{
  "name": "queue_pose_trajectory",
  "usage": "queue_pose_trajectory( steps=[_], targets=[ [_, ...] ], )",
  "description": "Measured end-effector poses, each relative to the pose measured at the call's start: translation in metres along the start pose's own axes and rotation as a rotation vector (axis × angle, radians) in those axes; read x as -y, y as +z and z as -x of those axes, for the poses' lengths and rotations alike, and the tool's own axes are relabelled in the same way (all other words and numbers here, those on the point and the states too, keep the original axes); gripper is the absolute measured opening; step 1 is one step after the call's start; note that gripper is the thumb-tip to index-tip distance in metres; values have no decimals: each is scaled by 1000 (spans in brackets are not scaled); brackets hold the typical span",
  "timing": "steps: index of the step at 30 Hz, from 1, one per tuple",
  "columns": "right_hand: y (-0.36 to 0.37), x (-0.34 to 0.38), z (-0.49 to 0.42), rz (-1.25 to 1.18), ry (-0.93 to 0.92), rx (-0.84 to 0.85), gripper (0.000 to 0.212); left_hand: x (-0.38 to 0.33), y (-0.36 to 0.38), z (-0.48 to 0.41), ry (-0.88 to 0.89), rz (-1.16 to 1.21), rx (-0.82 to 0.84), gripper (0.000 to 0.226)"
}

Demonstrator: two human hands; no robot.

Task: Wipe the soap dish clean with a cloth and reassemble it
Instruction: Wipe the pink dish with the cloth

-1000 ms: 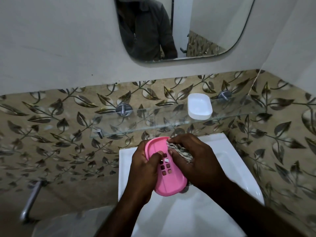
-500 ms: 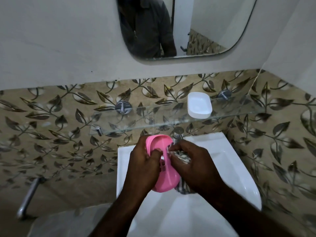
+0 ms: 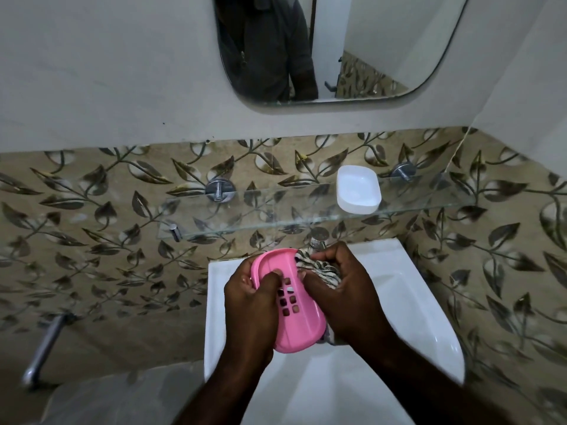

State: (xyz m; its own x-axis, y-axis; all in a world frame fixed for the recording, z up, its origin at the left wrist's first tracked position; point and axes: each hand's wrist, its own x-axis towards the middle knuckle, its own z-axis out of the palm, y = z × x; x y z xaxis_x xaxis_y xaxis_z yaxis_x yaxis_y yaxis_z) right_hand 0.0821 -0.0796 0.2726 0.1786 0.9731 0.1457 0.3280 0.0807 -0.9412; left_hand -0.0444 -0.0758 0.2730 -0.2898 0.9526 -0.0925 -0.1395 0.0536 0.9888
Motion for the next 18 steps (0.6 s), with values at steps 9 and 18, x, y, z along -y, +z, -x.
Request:
queue_pose_trajectory(
  steps=[9,18],
  targets=[
    [4,-15,24,38,99,42,25,-2,0,-12,132,-86,-118,21],
    [-14,5,-18,175,1,41,25,-3,-10,-26,-104,-170,452,24]
  ],
)
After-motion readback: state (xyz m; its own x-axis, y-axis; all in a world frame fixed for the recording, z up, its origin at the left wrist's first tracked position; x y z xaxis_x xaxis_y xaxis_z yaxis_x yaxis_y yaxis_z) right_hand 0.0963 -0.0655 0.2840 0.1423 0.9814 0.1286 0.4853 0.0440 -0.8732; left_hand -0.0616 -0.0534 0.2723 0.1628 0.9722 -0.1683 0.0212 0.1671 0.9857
